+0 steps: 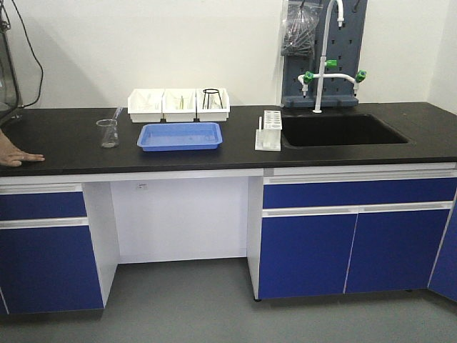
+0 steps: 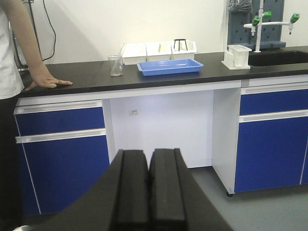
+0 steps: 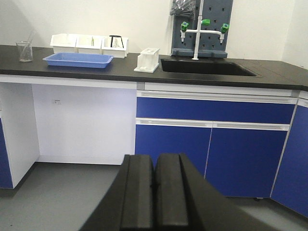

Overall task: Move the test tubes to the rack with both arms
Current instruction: 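Drive the base forward up to the lab bench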

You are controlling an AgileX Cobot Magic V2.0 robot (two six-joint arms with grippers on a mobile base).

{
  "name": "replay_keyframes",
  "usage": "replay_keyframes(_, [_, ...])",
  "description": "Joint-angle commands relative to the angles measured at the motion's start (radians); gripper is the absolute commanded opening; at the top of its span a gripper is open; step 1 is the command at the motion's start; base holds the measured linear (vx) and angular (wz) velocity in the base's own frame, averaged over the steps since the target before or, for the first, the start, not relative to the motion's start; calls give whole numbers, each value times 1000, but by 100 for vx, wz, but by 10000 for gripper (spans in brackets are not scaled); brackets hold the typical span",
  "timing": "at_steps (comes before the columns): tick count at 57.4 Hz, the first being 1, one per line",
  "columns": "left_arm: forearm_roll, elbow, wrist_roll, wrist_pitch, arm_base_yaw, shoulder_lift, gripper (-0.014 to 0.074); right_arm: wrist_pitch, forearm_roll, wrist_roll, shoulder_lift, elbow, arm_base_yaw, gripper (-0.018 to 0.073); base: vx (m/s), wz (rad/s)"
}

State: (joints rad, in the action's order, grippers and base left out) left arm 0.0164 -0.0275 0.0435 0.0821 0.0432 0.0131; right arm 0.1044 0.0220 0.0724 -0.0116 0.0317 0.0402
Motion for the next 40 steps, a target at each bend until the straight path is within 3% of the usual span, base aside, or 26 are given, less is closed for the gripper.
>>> replay_keyframes(1, [5, 26, 0, -82, -2, 12, -4, -79, 2, 6, -9, 12, 1, -8, 12, 0])
replay_keyframes(40, [5, 26, 0, -82, -2, 12, -4, -79, 2, 6, -9, 12, 1, -8, 12, 17])
